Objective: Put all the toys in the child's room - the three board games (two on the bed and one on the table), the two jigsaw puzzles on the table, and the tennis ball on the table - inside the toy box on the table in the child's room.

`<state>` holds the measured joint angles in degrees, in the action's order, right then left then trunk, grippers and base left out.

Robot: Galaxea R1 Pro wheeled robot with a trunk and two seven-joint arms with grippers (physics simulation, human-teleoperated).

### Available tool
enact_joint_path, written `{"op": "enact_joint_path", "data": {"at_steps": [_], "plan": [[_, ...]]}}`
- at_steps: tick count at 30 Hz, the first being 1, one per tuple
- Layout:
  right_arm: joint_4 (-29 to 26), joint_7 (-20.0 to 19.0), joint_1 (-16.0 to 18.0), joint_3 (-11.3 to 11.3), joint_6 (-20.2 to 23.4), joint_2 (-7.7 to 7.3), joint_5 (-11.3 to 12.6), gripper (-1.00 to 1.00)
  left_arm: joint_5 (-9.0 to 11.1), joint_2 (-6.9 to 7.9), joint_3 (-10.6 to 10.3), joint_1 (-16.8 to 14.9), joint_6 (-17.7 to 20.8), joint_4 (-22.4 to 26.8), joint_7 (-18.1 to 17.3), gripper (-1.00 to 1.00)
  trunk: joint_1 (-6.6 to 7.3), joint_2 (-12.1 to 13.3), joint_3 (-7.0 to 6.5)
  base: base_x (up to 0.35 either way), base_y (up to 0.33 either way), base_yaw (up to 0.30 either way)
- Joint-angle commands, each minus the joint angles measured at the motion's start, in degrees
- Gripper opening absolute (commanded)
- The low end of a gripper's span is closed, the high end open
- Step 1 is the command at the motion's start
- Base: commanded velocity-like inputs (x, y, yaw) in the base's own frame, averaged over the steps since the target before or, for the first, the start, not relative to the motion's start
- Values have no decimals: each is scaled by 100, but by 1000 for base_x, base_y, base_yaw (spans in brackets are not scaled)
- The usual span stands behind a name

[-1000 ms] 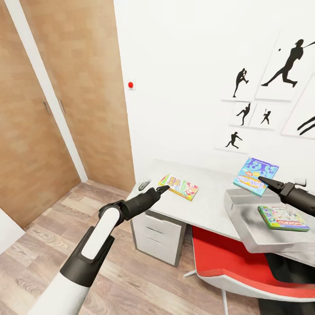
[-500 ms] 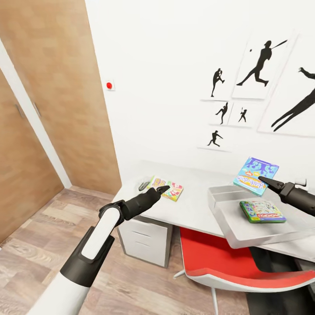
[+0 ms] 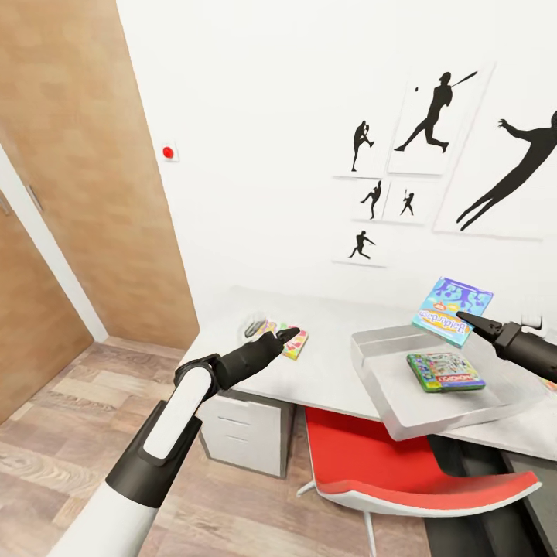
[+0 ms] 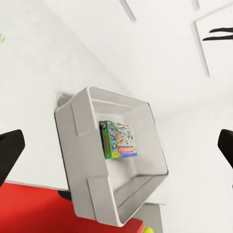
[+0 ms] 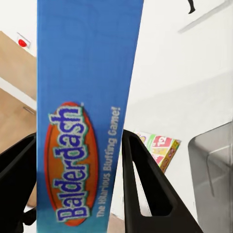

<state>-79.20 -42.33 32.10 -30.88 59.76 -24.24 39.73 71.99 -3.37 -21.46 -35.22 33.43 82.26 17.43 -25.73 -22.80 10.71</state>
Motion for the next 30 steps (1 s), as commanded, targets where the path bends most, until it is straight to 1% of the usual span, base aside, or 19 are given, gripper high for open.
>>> {"op": "enact_joint_path", "data": {"at_steps": [1, 8, 12, 19, 25, 30], "plan": [[-19, -47, 6, -5, 24, 3, -27, -100, 61, -1, -1, -5, 9, 8, 51, 100, -5, -12, 12, 193, -128, -24], [-138, -43, 0, 3, 24, 18, -27, -100, 58, 12, 6, 3, 6, 10, -4, 100, -5, -12, 12, 235, -159, -11], [-164, -40, -1, -5, 24, 23, -27, -100, 54, 18, 14, 16, -15, 13, -37, 100, -5, -12, 12, 188, -74, -3], [-178, -38, -2, 4, 24, 24, -27, -100, 53, 26, 24, 28, -26, 17, -182, 100, -5, -12, 12, 63, -23, -1], [-181, -38, -3, 4, 24, 24, -27, -100, 52, 28, 26, 31, -28, 19, -237, 100, -5, -12, 12, 26, -15, 0], [-209, -38, -9, 2, 24, 27, -27, -100, 25, 29, 22, 32, -35, 27, -262, 100, -5, -12, 12, 103, -153, 0]]}}
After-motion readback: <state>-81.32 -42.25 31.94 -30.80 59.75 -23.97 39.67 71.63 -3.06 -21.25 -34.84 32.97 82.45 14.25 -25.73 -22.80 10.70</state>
